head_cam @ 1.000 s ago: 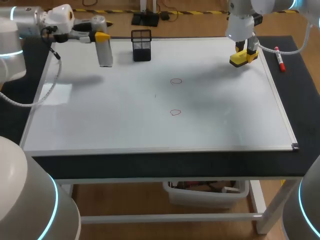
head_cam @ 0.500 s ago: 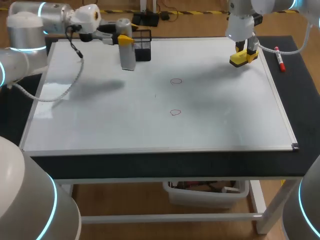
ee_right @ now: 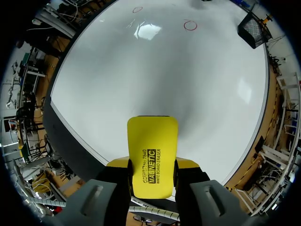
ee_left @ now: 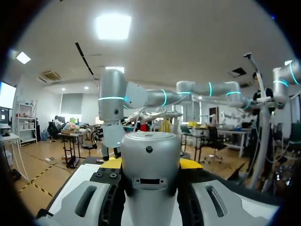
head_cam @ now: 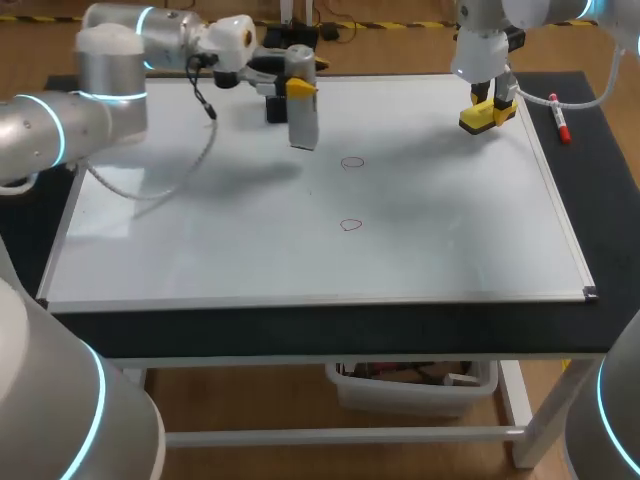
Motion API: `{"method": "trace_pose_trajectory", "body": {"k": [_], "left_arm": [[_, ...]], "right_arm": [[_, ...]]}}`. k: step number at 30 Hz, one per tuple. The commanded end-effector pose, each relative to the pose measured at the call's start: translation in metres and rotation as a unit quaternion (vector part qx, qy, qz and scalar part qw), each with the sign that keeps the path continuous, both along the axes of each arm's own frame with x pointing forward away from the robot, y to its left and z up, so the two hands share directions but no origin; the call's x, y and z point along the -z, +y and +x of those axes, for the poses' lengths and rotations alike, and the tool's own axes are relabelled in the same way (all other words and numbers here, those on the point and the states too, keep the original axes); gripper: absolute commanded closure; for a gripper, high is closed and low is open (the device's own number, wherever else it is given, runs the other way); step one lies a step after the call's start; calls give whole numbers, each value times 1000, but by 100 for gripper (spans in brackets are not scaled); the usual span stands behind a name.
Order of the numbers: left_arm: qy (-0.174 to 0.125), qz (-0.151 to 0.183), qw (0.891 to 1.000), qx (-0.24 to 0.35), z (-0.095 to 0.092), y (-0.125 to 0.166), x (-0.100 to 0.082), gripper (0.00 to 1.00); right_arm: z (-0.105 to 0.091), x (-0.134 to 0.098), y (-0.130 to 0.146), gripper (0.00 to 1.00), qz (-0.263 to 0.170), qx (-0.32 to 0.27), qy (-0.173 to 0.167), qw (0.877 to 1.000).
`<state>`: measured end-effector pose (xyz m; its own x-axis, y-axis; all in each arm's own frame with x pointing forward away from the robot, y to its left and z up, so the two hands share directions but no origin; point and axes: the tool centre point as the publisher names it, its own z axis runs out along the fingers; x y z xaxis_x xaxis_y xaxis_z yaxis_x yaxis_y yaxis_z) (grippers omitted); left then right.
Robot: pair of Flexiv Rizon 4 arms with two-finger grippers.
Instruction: Pick up the inspection probe, press it on each red-marked spot on the whiteboard one by one, put down the probe, pick up the eraser, and wipe off all the red marks.
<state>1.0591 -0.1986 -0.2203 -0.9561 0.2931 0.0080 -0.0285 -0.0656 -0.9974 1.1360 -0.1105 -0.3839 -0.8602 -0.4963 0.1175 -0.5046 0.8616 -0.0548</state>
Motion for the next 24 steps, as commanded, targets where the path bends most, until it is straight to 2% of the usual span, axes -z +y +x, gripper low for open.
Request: {"method": "trace_pose_trajectory", "body": {"k": [1, 14, 24], "left_arm": [[4, -3, 999, 51, 10, -23, 7, 100], [10, -11, 996, 86, 16, -60, 28, 100], [11, -11, 995, 100, 18, -72, 35, 100]], "right_arm": [[1, -2, 0, 100, -2, -1, 1, 1000], [1, -2, 0, 100, -2, -1, 1, 1000], [1, -2, 0, 100, -2, -1, 1, 1000]]}}
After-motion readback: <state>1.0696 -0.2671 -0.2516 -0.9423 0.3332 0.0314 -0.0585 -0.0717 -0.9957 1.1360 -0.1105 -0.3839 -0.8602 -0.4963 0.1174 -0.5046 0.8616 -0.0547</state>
